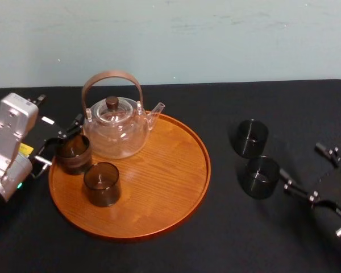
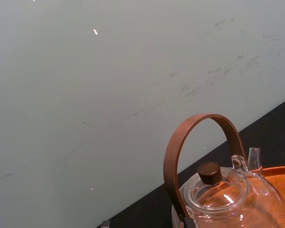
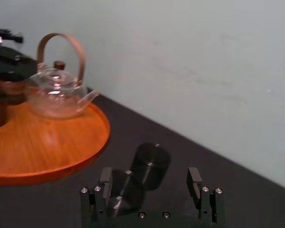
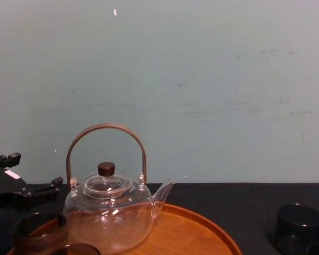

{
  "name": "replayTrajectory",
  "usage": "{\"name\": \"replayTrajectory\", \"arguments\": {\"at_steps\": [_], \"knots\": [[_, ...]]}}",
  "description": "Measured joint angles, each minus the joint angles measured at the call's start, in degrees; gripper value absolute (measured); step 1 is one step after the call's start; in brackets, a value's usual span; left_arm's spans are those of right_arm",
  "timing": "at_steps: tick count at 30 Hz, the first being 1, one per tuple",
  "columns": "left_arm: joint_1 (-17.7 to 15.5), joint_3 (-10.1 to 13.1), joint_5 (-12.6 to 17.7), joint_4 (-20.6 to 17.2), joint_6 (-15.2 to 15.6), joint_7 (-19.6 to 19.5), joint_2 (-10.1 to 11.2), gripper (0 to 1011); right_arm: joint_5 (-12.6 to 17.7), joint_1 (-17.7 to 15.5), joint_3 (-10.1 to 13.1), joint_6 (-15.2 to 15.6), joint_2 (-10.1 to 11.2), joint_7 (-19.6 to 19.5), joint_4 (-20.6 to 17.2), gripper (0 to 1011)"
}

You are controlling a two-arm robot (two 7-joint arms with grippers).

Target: Pick up the glass from the table and place it on the tray.

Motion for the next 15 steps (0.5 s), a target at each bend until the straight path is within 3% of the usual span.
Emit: {"name": "replayTrajectory", "arguments": {"at_steps": [7,15], "knots": [[0.0,0.0,0.0,0.0,0.0,0.0,0.0,1002,0.5,-1.9,0.1,0.7,-0.3,1.9,-0.1,1002],[0.0,0.0,0.0,0.0,0.0,0.0,0.0,1001,2.0,-1.8,0.2,2.4,-1.5,4.1,1.0,1002]]}}
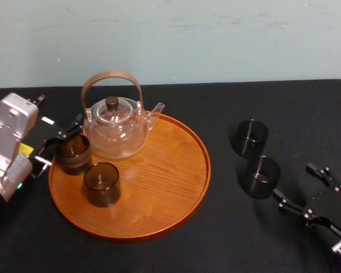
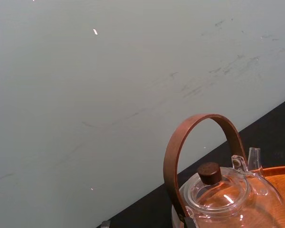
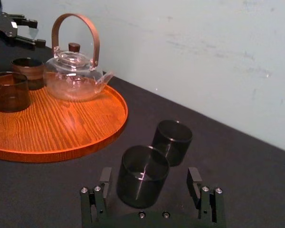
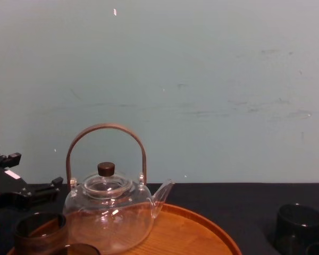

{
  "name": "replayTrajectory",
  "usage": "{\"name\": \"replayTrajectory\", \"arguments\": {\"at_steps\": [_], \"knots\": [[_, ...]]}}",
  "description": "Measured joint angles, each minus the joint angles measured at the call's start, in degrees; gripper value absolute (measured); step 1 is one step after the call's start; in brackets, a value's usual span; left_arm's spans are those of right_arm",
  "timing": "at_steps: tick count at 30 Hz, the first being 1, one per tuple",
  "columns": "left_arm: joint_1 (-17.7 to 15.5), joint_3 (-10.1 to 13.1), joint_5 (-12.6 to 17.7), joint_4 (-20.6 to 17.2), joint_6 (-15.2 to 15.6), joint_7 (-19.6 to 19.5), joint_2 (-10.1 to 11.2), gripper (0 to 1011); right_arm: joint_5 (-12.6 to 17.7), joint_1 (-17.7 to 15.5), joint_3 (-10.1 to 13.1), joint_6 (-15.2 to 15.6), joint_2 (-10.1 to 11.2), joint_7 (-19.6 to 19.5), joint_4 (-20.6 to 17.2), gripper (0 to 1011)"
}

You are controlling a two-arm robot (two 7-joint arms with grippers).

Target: Pick up the glass from the table and place it on the tray.

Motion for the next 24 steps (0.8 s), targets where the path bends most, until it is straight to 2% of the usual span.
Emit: {"name": "replayTrajectory", "arguments": {"at_steps": [11,24], "knots": [[0.0,0.0,0.0,0.0,0.0,0.0,0.0,1001,1.5,2.5,-0.6,3.9,-1.8,3.6,2.4,1002],[0.0,0.0,0.0,0.0,0.0,0.0,0.0,1001,0.4,6.8,-1.1,7.2,-4.2,6.5,4.9,1002]]}}
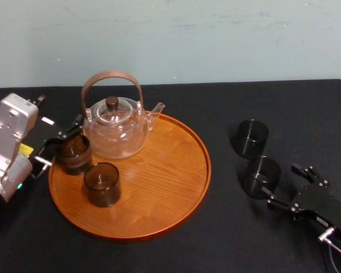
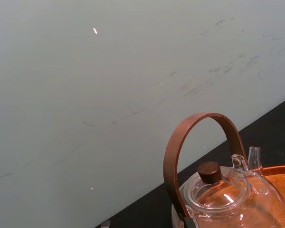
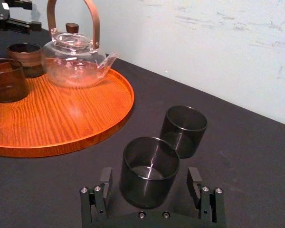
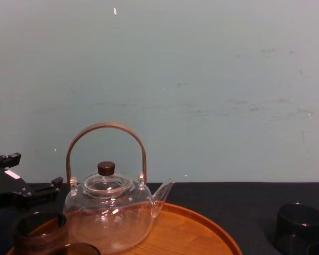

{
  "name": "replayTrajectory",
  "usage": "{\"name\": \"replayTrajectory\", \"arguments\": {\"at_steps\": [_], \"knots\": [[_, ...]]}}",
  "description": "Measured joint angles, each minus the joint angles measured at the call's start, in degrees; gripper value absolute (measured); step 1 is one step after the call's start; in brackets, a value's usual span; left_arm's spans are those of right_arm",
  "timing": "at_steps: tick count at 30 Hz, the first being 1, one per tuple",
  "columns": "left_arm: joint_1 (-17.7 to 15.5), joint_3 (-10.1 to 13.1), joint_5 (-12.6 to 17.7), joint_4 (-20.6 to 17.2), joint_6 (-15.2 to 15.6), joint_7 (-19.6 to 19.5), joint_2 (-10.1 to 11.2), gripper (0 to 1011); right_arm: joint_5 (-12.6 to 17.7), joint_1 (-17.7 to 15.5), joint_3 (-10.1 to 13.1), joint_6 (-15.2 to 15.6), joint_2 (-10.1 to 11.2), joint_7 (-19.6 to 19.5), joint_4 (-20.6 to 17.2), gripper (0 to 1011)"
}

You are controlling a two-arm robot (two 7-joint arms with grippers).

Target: Pick up the glass from the table and place it on the tray.

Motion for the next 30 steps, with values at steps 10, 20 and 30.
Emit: {"name": "replayTrajectory", "arguments": {"at_steps": [10,20,30], "knots": [[0.0,0.0,0.0,0.0,0.0,0.0,0.0,1001,-1.7,2.6,-0.2,1.4,-2.2,1.3,2.1,1002],[0.0,0.0,0.0,0.0,0.0,0.0,0.0,1001,-2.5,5.5,-0.8,2.5,-4.8,3.7,5.2,1002],[0.0,0.0,0.0,0.0,0.0,0.0,0.0,1001,-3.2,8.4,-1.2,3.1,-7.5,6.2,8.8,1002]]}}
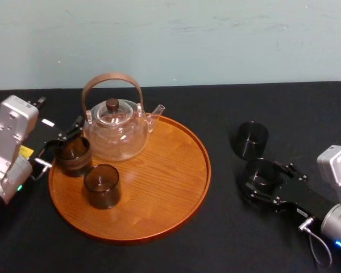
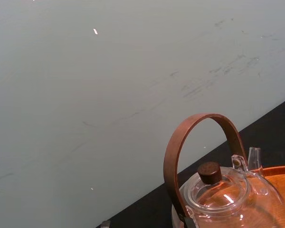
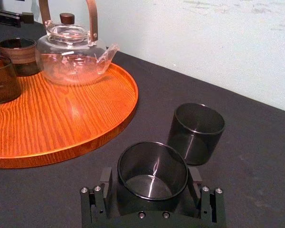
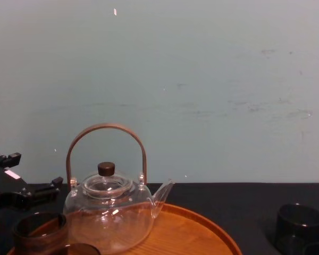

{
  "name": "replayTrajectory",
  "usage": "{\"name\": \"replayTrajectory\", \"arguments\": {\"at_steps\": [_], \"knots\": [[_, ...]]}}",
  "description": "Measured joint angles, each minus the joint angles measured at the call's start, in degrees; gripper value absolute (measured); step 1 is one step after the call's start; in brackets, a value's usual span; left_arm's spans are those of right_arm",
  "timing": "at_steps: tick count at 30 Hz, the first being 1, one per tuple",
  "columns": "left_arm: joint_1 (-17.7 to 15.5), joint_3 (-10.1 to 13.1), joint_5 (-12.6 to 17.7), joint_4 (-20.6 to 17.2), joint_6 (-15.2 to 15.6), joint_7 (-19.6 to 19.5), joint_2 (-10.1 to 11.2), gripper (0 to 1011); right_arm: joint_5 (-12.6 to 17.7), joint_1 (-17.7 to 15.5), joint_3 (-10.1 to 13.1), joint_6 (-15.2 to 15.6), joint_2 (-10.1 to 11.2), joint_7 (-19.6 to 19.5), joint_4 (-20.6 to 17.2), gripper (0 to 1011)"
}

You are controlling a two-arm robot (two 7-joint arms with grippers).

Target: Pick up the glass from the table and place it on the tray.

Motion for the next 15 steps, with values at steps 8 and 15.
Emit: {"name": "replayTrajectory", "arguments": {"at_steps": [8,15], "knots": [[0.0,0.0,0.0,0.0,0.0,0.0,0.0,1001,-0.9,1.2,0.1,0.3,-1.5,1.1,1.6,1002],[0.0,0.0,0.0,0.0,0.0,0.0,0.0,1001,-2.1,2.2,0.2,0.5,-2.6,1.8,2.8,1002]]}}
